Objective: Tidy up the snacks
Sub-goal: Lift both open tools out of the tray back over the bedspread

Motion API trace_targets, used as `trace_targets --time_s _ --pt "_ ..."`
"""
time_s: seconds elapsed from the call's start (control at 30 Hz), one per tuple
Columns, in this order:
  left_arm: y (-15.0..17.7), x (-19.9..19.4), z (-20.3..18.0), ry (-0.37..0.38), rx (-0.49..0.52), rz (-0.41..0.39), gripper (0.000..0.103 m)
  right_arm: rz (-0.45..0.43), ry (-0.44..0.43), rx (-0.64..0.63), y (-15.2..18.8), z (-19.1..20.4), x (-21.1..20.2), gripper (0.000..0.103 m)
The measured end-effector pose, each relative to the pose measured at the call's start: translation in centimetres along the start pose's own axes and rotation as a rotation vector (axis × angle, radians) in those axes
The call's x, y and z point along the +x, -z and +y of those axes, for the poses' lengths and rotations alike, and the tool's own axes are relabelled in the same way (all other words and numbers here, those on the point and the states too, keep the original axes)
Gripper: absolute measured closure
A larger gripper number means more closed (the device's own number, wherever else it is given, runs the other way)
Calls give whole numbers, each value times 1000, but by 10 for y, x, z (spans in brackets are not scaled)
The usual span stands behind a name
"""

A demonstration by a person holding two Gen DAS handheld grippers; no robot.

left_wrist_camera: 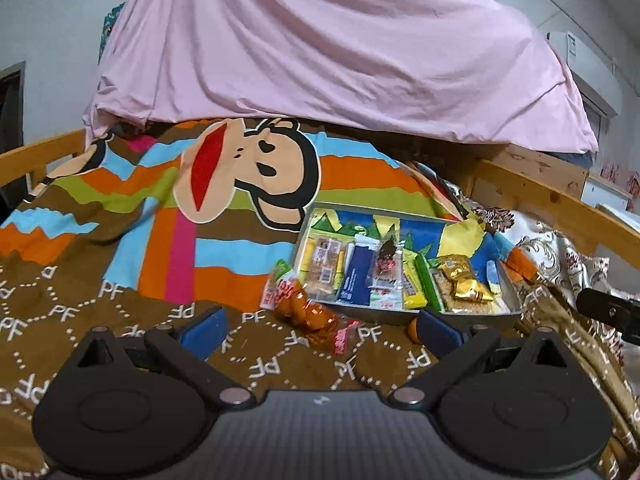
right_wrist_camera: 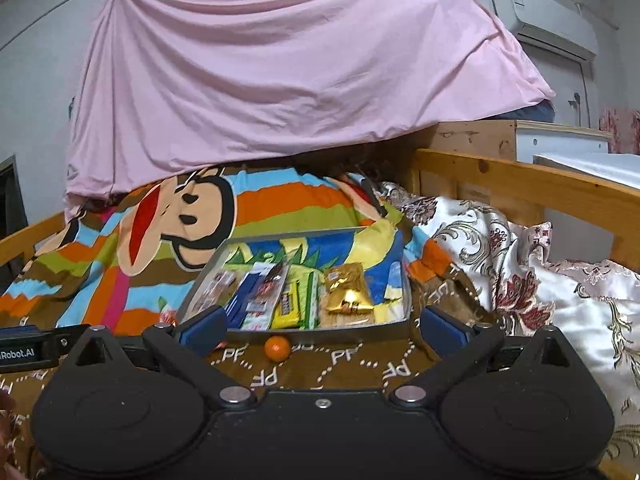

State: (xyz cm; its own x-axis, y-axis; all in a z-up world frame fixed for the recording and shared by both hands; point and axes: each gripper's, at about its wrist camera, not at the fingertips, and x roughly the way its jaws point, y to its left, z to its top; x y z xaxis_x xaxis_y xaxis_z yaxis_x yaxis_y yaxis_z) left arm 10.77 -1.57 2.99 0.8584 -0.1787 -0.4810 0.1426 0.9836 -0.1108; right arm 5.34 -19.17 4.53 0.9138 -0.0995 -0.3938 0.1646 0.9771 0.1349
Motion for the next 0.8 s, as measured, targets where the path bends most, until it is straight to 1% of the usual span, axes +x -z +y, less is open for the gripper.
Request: trace_targets --time_s 0.1,0.33,0.47,0.8 --pt "6 -7 1 -12 13 16 1 14 -8 -21 5 8 -6 1" --pt "12 -23 1 -38 24 14 1 30 -17 -56 12 21 -19 1" --pt "16 -30 3 -45 17 18 1 57 -14 -71 14 27 -21 1" --pt "17 -38 6 -80 3 16 1 81 -1 -111 17 36 -21 1"
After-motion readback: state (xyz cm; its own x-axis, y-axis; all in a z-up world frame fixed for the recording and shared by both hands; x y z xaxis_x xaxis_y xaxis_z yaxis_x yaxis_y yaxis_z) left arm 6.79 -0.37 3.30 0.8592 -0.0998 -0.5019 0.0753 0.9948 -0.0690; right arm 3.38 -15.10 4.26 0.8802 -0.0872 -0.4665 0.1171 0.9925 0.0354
